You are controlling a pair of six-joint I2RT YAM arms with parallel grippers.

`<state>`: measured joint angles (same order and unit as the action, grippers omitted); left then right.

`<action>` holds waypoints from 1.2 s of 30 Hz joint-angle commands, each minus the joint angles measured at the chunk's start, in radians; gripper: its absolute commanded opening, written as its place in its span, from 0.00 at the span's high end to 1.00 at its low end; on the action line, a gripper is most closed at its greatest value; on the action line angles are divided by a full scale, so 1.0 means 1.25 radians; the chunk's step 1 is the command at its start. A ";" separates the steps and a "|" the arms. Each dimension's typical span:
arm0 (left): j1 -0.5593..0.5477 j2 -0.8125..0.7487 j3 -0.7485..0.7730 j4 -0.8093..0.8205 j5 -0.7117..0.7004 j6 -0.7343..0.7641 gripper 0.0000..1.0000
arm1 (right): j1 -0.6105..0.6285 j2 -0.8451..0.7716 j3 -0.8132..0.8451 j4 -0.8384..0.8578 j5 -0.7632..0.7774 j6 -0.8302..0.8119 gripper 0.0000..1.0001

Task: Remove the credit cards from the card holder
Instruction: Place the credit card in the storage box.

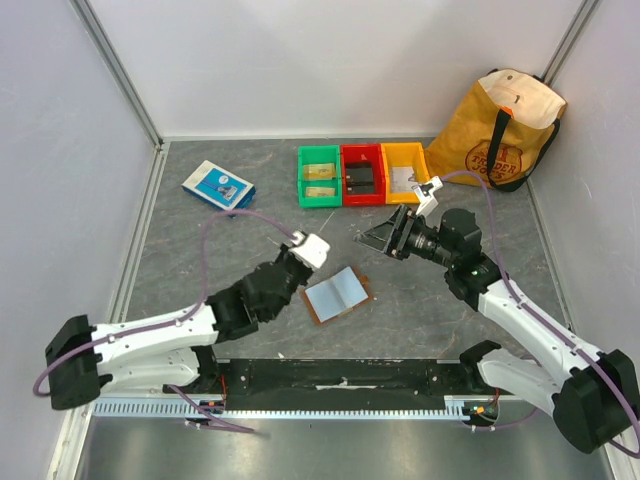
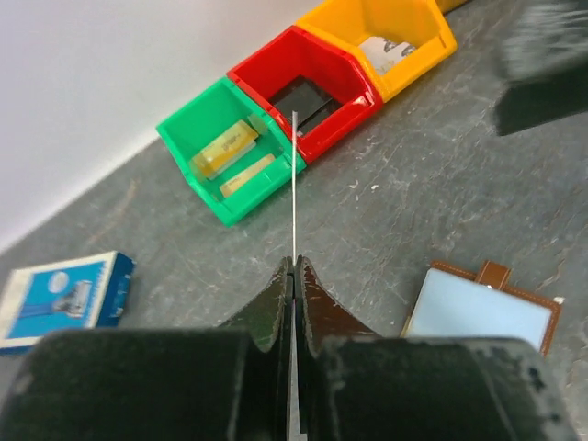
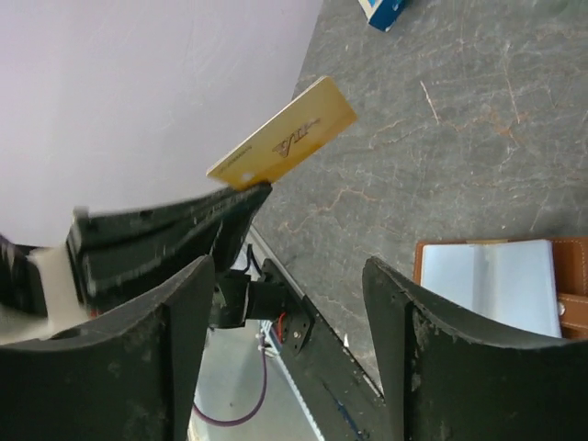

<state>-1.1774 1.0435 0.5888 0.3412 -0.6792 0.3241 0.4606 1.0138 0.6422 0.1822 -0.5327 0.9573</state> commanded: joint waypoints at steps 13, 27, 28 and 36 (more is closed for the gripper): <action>0.533 0.068 0.048 -0.049 0.752 -0.648 0.98 | 0.000 -0.126 -0.011 -0.081 0.122 -0.336 0.06; 0.676 0.548 0.494 -0.143 0.750 -0.765 0.98 | 0.000 -0.206 -0.051 -0.136 0.171 -0.454 0.04; 0.683 0.588 0.526 -0.153 0.753 -0.765 0.98 | 0.000 -0.211 -0.054 -0.143 0.177 -0.460 0.04; 0.690 0.817 0.793 -0.290 0.764 -0.729 0.98 | 0.000 -0.217 -0.060 -0.176 0.200 -0.495 0.04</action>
<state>-0.3157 1.9877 1.4418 0.0872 0.2619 -0.5938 0.4606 0.7490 0.5724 -0.0235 -0.3111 0.3870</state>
